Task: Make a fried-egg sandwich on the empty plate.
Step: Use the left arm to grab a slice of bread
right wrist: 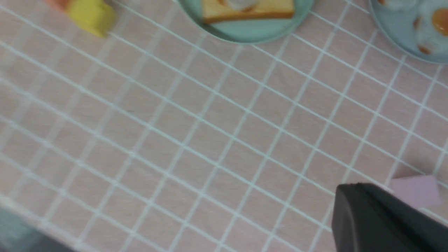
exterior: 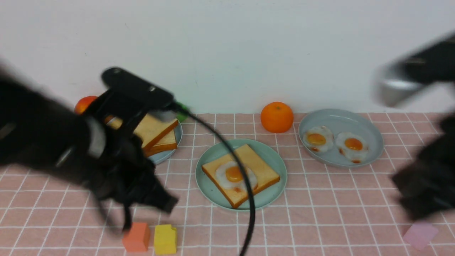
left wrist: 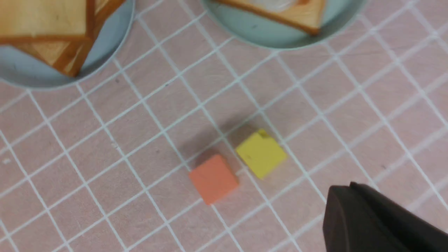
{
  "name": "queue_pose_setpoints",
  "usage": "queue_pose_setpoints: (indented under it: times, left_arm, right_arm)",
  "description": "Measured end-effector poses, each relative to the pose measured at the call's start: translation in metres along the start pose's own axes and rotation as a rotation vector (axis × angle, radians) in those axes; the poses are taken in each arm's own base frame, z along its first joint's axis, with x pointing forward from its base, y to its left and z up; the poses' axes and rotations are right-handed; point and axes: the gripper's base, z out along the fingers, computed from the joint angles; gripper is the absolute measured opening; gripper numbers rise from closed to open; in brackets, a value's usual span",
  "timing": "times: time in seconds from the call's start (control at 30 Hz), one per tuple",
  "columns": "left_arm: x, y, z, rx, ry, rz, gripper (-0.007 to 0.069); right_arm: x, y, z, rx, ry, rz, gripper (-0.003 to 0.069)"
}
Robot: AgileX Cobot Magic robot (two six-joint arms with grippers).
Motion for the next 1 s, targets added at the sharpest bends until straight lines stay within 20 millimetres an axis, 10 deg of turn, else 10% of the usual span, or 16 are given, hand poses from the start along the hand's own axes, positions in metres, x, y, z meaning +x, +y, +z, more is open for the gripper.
queue_pose_setpoints:
  times: [0.33, 0.63, 1.0]
  left_arm:
    - [-0.05, 0.069, 0.043, -0.018, 0.057, -0.182, -0.0013]
    - [-0.097, 0.091, 0.117, -0.094, 0.167, -0.213, 0.0014]
    - [-0.12, 0.116, 0.177, -0.257, 0.139, -0.1, 0.0391]
  right_arm:
    - [0.073, -0.016, -0.061, -0.133, -0.292, 0.054, -0.0009]
    - [0.086, -0.02, -0.073, -0.153, -0.372, 0.064, -0.0006]
    - [0.087, -0.018, -0.072, -0.169, -0.367, 0.069, 0.0001]
